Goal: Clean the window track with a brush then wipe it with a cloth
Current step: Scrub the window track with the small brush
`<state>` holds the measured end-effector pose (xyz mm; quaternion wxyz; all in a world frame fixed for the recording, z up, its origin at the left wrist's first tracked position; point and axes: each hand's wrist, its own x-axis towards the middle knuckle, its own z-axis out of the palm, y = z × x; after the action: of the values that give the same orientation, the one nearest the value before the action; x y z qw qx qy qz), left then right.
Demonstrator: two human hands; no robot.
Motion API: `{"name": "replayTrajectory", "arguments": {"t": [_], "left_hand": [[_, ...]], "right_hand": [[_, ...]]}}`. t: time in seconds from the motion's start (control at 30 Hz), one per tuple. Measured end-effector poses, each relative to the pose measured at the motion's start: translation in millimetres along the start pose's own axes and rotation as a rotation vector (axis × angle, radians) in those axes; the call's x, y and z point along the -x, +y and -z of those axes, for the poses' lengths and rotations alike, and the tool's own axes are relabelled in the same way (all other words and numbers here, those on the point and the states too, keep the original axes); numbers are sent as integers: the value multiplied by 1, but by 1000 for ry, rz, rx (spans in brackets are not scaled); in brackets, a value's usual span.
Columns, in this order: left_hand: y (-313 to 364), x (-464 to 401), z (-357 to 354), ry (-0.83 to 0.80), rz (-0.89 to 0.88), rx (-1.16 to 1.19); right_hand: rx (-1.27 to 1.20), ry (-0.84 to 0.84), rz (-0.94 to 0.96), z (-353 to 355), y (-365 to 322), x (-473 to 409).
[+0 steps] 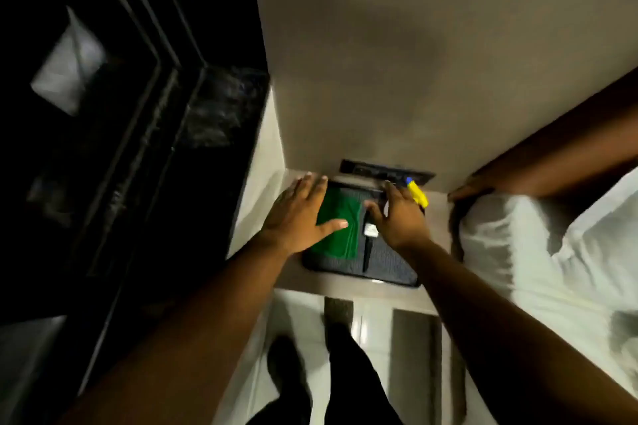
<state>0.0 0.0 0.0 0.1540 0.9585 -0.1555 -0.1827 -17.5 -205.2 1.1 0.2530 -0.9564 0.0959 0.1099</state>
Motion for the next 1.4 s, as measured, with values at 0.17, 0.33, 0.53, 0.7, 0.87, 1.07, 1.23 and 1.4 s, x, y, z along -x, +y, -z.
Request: {"name": "replayTrajectory", "arguments": {"t": [0.17,0.33,0.53,0.7,0.87,1.07,1.23,1.4], "left_hand": [[-11,-48,-112,-154,68,-19],[-31,-90,-204,-253,26,-40],[-53,-118,-276,-230,-45,-171],[-57,-116,-307,-188,-66,-208],[-52,-109,-274,-275,-25,-154],[-38,-73,-145,-157,7,-209],[-19,-13,-16,96,-83,-222],[-28,65,68,367,-45,-203]], "right_hand": [[-77,-129,-218,-100,80,-33],[-89,-172,-392,-179,133,-61],[-98,-131,-566,-235,166,-86],[-113,-92,-597,-248,176,-93],[-262,-125,-631,-231,180,-85],[-508,-123,-670,-155,126,-52],[-832,80,-537,-62,28,-21],[-1092,6,-223,27,-70,9]]}}
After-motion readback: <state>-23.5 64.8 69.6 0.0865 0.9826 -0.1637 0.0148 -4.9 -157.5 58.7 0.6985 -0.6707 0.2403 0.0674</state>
